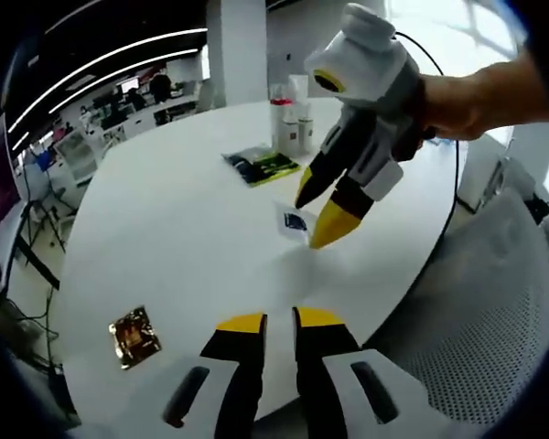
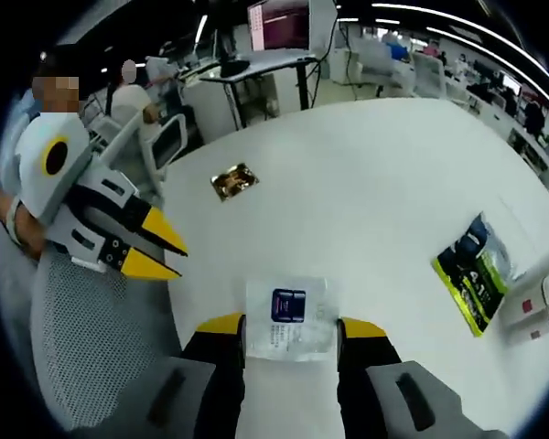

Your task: Arrange the skincare products in the storage area until every visible bottle or jar stands upright without overlapping.

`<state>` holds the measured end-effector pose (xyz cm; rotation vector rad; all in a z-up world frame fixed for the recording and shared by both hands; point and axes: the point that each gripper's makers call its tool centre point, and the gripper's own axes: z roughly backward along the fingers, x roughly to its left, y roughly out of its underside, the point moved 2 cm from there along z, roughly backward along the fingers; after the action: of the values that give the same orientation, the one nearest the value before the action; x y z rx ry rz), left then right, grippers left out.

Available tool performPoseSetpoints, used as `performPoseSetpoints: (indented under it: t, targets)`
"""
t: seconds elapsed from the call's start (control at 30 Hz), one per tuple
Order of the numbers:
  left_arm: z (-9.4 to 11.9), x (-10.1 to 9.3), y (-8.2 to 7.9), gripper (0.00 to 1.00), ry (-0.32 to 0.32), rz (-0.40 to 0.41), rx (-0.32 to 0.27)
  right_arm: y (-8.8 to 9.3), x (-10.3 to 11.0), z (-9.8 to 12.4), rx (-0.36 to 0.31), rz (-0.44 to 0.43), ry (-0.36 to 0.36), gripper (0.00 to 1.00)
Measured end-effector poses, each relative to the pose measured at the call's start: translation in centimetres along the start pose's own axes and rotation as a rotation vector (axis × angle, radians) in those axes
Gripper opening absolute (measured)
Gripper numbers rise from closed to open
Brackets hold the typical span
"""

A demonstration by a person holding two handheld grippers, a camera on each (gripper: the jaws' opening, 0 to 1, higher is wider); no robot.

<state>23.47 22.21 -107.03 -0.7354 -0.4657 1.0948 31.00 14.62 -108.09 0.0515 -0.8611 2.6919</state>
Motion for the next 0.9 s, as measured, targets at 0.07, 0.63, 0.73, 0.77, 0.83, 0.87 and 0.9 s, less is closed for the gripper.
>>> performPoseSetpoints:
  t: [0.07, 0.63, 0.73, 0.77, 0.83, 0.87, 0.9]
  targets:
    - [-0.1, 0.0, 0.0, 0.09, 0.012, 0.027, 0.009, 0.1, 0.2, 0.1, -0.011, -0.007, 0.001, 0.36]
    - [-1.9, -1.0, -2.0, 0.24, 0.192, 0.684, -0.062, 3.2, 2.1, 1.6, -0.044, -0.017, 0.013, 0.36]
    - [-1.8, -1.5, -2.4, 0.26, 0.250, 0.803, -0.091, 3.4, 2.5, 1.9, -0.060, 0.001, 0.024, 0.36]
    - [-1.7, -1.6, -2.3, 0.26, 0.260, 0.816, -0.092, 3.4, 2.6, 2.0, -0.061, 0.000, 0.023, 0.36]
    - [-1.6, -1.5, -2.2, 0.25, 0.260, 0.826, -0.089, 3.3, 2.6, 2.3, -0.081, 0.011, 0.031, 0.36]
    - [-1.6, -1.6, -2.3, 0.25, 0.269, 0.830, -0.093, 3.3, 2.6, 2.4, -0.091, 0.004, 0.029, 0.36]
    - [-1.6, -1.7, -2.5, 0.24, 0.282, 0.833, -0.100, 3.3, 2.7, 2.3, -0.095, -0.020, 0.020, 0.37]
